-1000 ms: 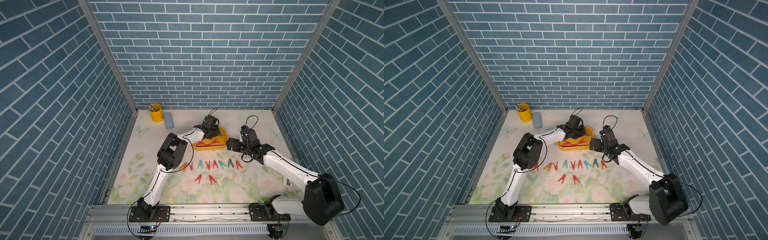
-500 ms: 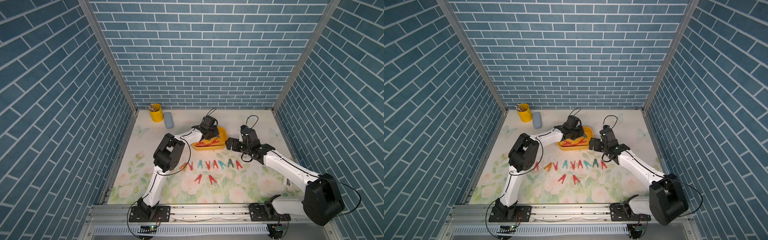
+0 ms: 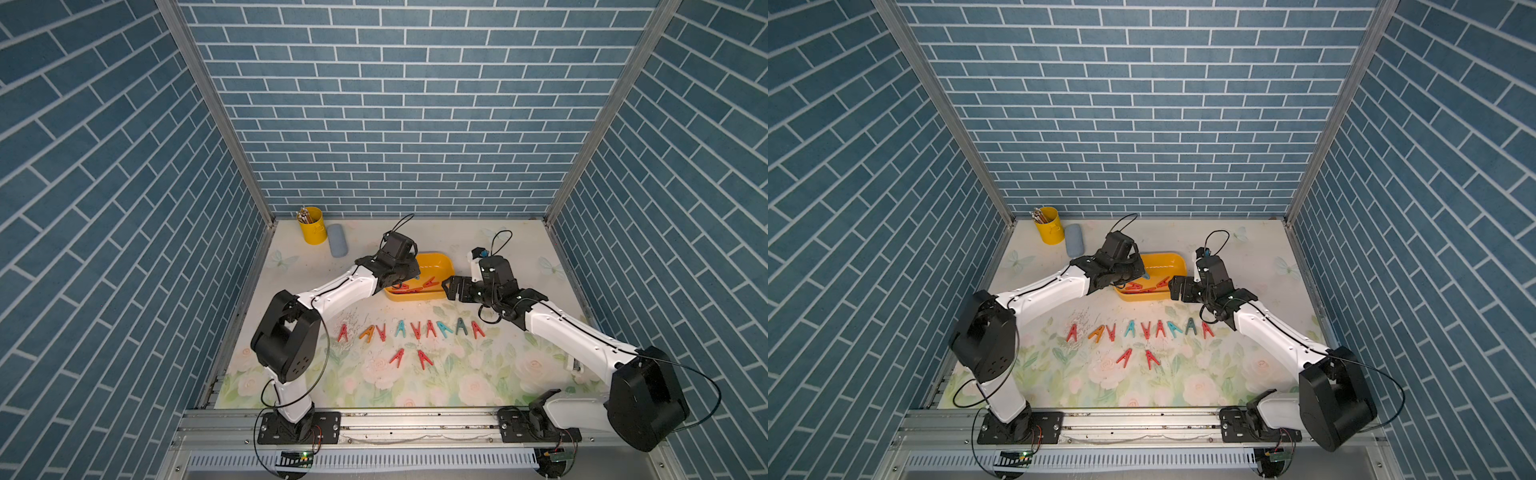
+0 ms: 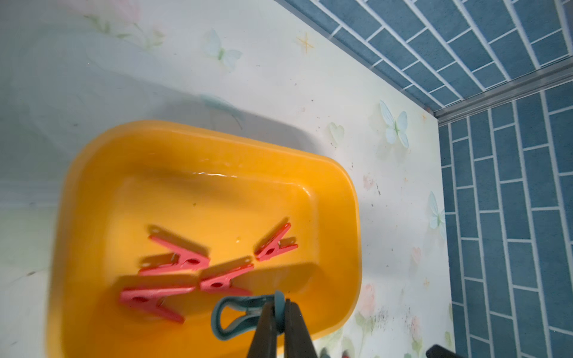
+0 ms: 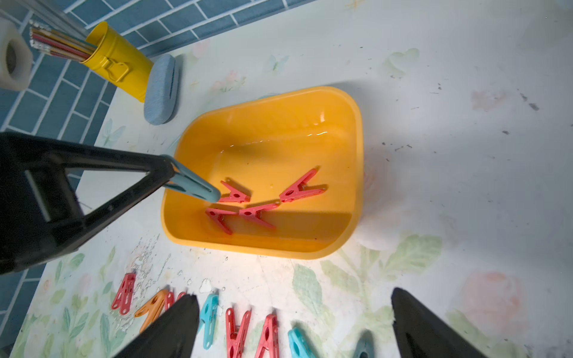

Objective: Take the clothespins out of the storage box
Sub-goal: Place the clothespin at the center of the board.

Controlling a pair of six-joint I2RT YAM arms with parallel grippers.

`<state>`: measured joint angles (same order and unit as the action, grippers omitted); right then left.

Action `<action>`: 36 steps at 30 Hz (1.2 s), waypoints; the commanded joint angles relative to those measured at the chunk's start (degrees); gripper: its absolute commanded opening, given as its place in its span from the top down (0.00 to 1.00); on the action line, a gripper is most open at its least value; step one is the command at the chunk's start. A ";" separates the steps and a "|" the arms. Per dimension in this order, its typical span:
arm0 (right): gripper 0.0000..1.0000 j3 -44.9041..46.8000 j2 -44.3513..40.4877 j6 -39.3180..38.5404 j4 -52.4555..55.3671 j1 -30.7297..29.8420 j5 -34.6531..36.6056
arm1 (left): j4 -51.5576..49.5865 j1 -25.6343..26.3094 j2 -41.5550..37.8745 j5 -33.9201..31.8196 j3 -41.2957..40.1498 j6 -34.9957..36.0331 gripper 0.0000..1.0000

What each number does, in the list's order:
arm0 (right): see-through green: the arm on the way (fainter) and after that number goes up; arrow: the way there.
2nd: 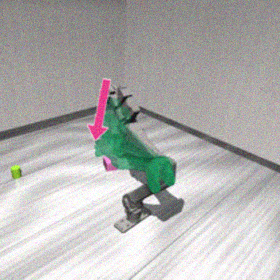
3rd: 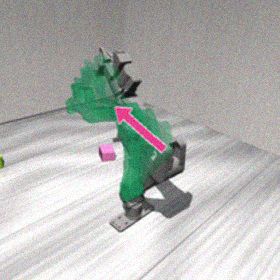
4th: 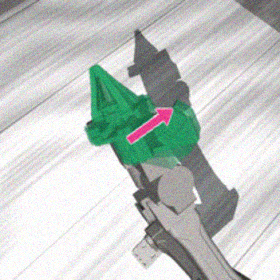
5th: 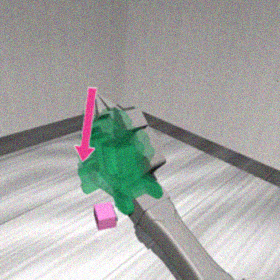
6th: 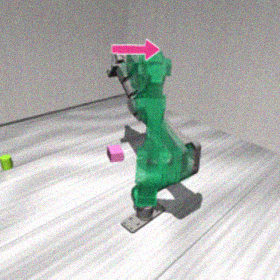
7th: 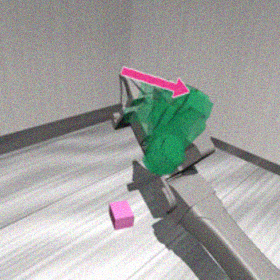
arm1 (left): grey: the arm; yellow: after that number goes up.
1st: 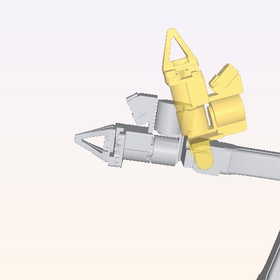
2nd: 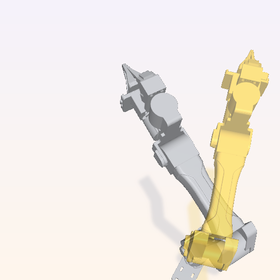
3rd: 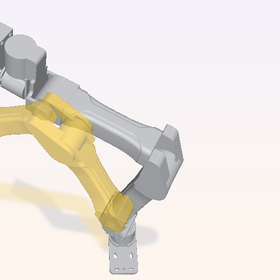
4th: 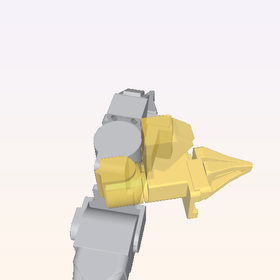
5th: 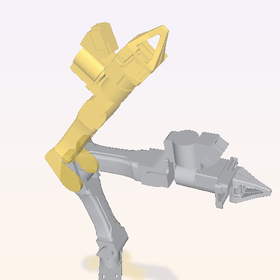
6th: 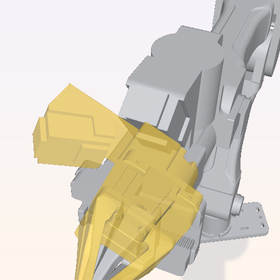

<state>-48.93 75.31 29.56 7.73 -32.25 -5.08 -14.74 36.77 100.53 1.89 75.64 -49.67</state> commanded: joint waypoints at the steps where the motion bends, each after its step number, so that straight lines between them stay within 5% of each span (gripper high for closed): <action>1: 0.01 -1.62 0.74 -2.64 -2.44 -2.07 -1.69 | -7.32 0.01 -5.31 -3.05 -4.01 1.13 0.98; 16: 0.01 -1.75 4.45 -1.81 -5.20 -9.69 -0.82 | -27.95 1.93 -23.83 -6.71 -20.10 0.98 0.97; 36: 0.01 1.03 1.83 0.41 -4.12 -12.68 2.53 | -27.15 13.55 -19.25 -1.07 -27.82 -0.29 0.96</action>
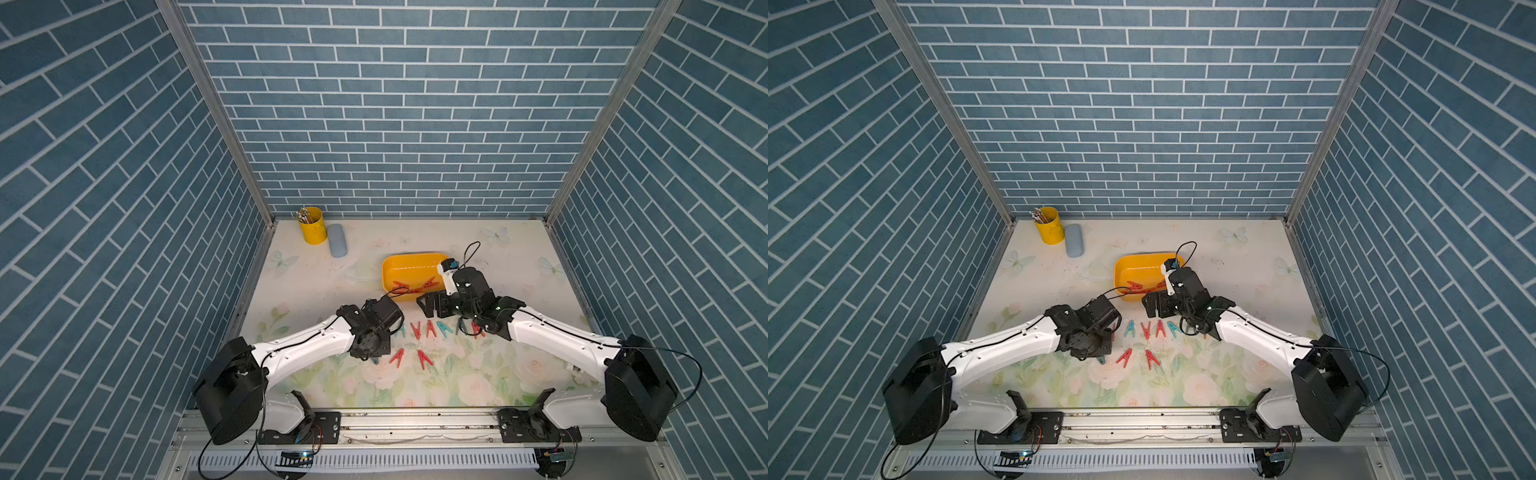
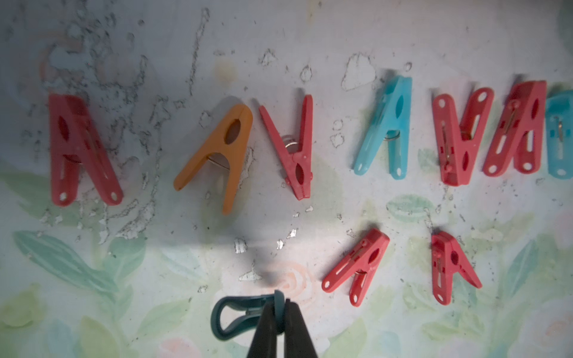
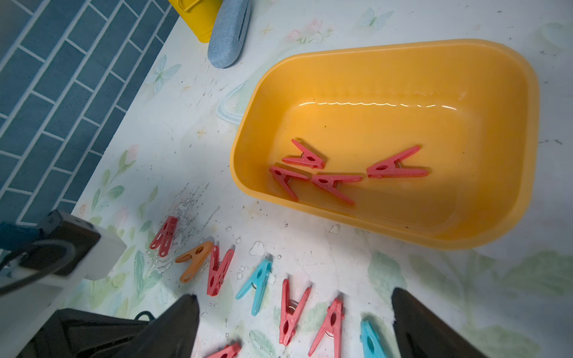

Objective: Take the clothespins out of the storage box
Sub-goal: Place the clothespin at the center of the board.

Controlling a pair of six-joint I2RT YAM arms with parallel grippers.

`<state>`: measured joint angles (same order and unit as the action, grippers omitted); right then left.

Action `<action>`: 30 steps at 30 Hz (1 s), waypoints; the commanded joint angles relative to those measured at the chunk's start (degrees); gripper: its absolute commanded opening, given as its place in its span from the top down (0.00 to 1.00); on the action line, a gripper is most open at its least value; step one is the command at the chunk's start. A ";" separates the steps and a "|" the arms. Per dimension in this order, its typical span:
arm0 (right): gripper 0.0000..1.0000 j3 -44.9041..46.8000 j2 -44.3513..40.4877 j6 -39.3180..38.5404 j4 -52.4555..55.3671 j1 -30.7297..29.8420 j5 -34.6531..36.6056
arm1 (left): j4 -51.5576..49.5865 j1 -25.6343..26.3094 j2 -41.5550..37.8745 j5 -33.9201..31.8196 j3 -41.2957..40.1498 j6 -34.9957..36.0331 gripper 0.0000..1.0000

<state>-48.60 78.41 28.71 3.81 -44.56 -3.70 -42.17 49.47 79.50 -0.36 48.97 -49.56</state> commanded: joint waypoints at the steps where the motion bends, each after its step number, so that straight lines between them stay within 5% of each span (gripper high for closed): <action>1: 0.01 0.70 -1.24 1.26 -0.12 -0.44 1.30 | 0.93 1.18 2.60 1.36 -1.29 -0.27 0.95; 9: 0.01 1.06 -1.33 1.44 0.50 -0.75 2.11 | 4.29 1.59 6.31 2.10 -1.17 0.37 0.91; 27: 0.01 -5.15 3.23 -0.32 5.19 1.42 6.50 | -0.27 -0.78 6.45 -4.22 10.30 3.78 0.08; 30: 0.01 -6.28 4.18 -0.66 5.87 2.81 6.82 | 0.02 -2.94 7.12 -5.17 12.87 5.28 0.00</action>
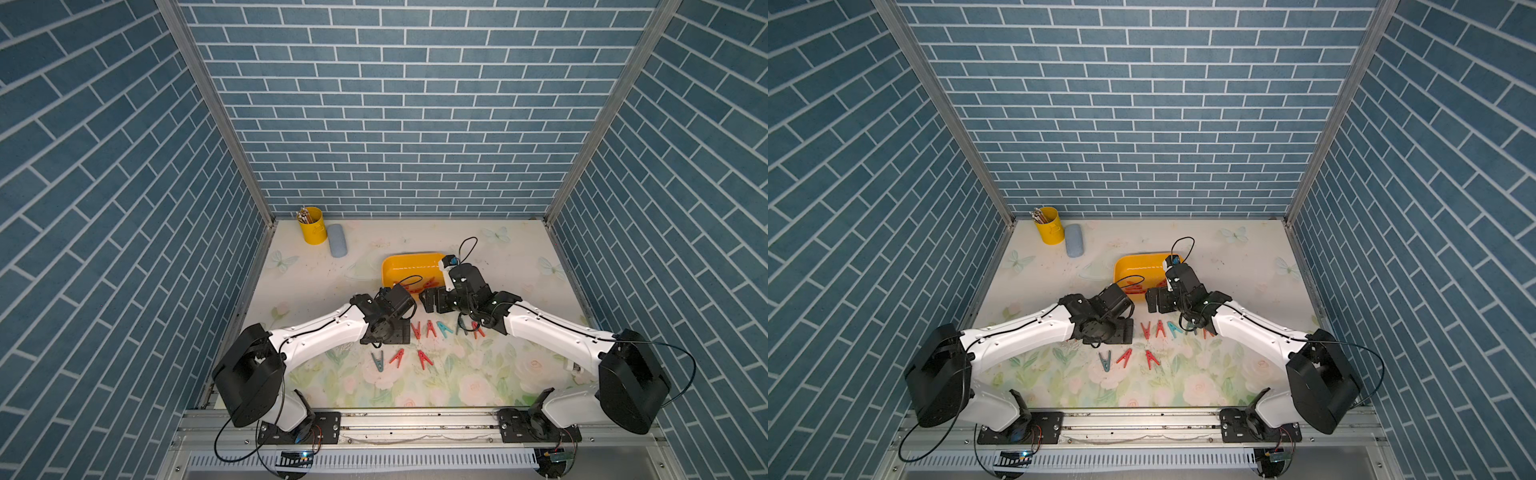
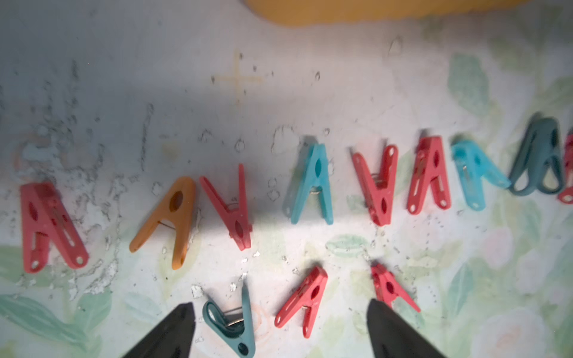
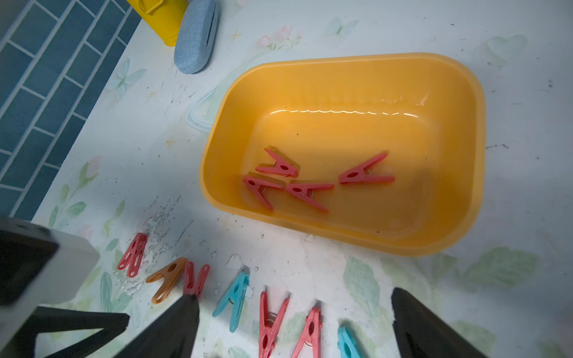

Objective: Take the clothespins out of the storage box
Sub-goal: Place the clothespin at the center of the board, then adjust the storage box at the center of the board.

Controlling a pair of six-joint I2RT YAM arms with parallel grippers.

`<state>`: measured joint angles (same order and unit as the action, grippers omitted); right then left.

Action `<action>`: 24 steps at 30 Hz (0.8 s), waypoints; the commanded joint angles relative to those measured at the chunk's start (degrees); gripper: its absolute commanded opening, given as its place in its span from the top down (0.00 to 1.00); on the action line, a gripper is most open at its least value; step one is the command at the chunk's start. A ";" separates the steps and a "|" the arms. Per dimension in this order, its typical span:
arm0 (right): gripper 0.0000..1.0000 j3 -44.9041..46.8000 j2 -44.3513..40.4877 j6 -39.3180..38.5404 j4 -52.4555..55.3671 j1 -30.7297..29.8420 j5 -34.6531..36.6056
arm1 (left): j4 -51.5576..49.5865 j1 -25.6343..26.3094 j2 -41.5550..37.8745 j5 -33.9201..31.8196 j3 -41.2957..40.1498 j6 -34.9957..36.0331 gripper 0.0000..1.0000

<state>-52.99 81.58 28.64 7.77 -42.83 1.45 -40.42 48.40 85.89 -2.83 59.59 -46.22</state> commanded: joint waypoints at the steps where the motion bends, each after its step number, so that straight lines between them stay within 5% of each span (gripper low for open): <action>1: 0.01 -2.41 1.45 -0.69 2.30 1.61 1.66 | -1.47 -2.67 1.04 -2.79 3.04 2.48 0.00; 10: 0.00 -8.00 7.29 -3.03 6.50 7.84 3.83 | 2.19 -9.67 5.03 -3.94 9.76 6.67 0.01; 24: 0.38 -16.49 22.53 -7.83 4.45 15.79 3.12 | 7.99 -17.66 10.82 0.22 15.92 11.64 0.01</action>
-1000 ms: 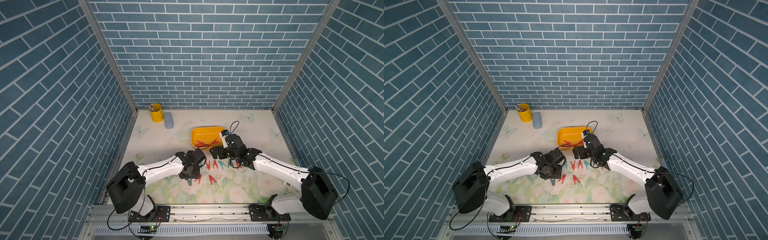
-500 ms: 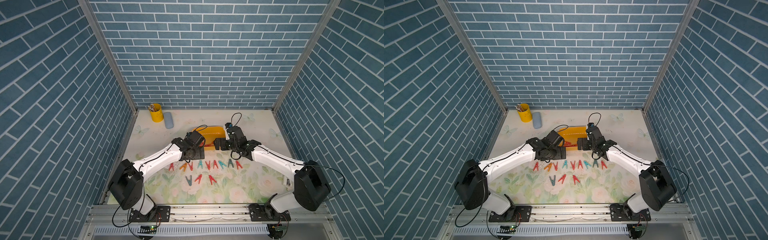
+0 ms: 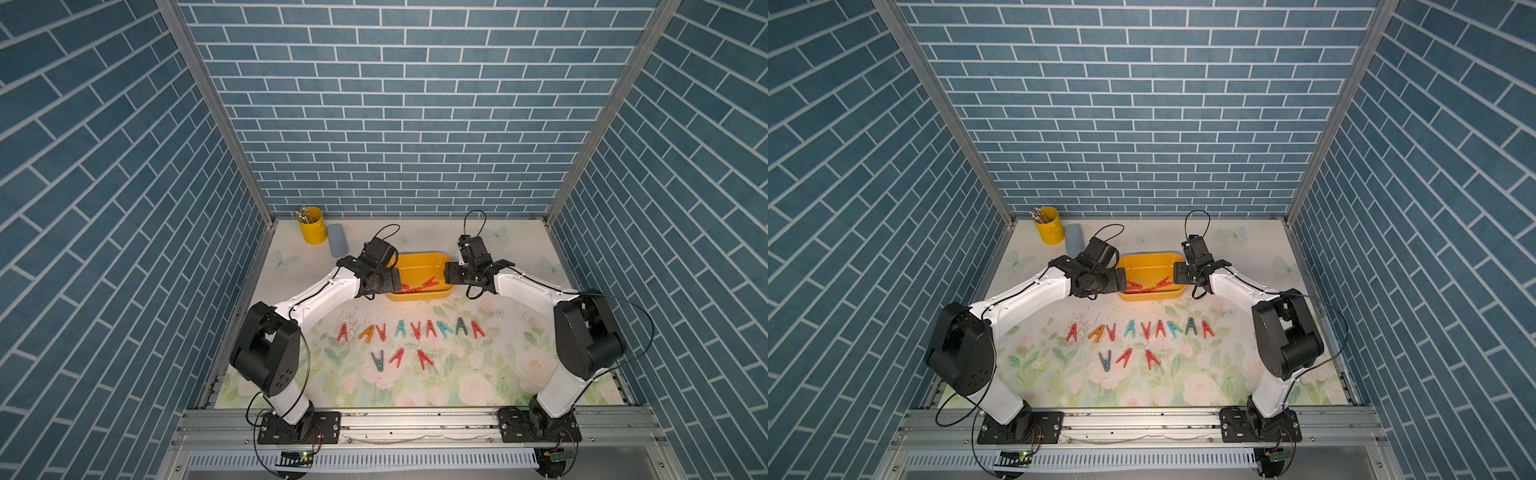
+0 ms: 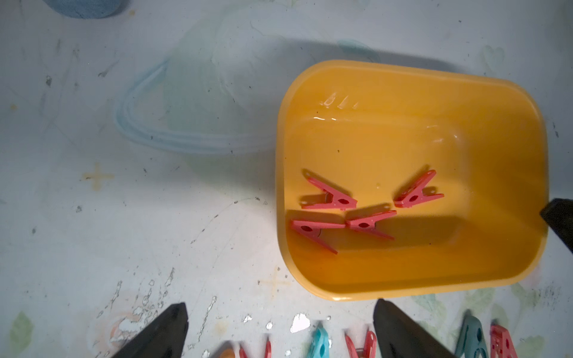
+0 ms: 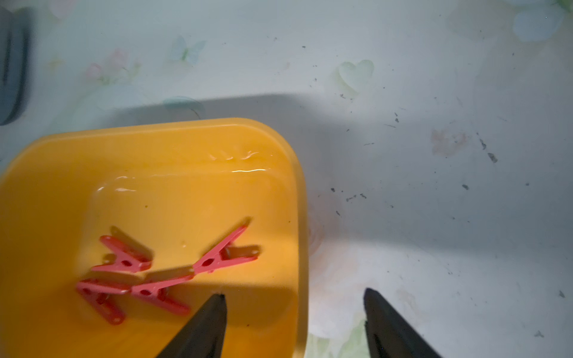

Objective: Take the clothespins out of the storage box
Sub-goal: Adjust the storage box at the center of the board.

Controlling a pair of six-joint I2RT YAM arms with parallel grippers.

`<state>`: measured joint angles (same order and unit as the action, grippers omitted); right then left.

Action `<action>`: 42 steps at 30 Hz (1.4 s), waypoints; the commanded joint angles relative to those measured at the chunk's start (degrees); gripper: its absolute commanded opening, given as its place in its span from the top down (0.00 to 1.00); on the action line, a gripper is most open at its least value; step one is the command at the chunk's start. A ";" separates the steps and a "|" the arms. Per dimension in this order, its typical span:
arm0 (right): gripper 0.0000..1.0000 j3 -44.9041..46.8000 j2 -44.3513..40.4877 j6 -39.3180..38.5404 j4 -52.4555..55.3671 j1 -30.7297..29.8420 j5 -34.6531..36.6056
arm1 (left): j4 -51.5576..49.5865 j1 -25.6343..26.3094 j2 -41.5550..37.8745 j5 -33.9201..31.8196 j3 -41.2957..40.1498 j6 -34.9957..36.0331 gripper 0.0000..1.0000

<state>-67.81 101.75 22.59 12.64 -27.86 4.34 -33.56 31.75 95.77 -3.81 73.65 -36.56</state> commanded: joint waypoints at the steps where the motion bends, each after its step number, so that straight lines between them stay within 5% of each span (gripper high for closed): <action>1: 0.42 -2.00 3.24 -1.85 -0.97 1.04 -0.10 | 1.13 -1.26 1.34 1.42 2.30 2.25 0.00; 14: 0.66 -6.19 11.65 -1.06 -2.30 1.31 -3.48 | 1.58 -3.38 2.68 4.72 3.78 5.31 0.00; 22: 1.00 -11.93 14.95 0.50 4.15 1.27 -4.01 | 2.09 -4.25 0.90 7.55 2.17 7.55 0.01; 28: 1.00 -18.49 14.89 1.49 15.32 1.53 -5.46 | 3.22 -5.34 -0.96 9.34 0.31 7.73 0.01; 35: 1.00 -30.72 19.27 2.63 32.79 4.14 -19.99 | 4.76 -6.99 -3.68 13.24 -0.80 7.81 0.01; 42: 1.00 -32.71 19.60 2.64 38.83 4.83 -23.19 | 4.29 -7.65 -6.37 15.30 0.47 8.69 0.00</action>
<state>-98.98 120.36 23.79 45.08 -23.11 -15.22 -29.41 24.53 91.24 10.04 73.21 -29.08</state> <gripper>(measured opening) 0.084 0.995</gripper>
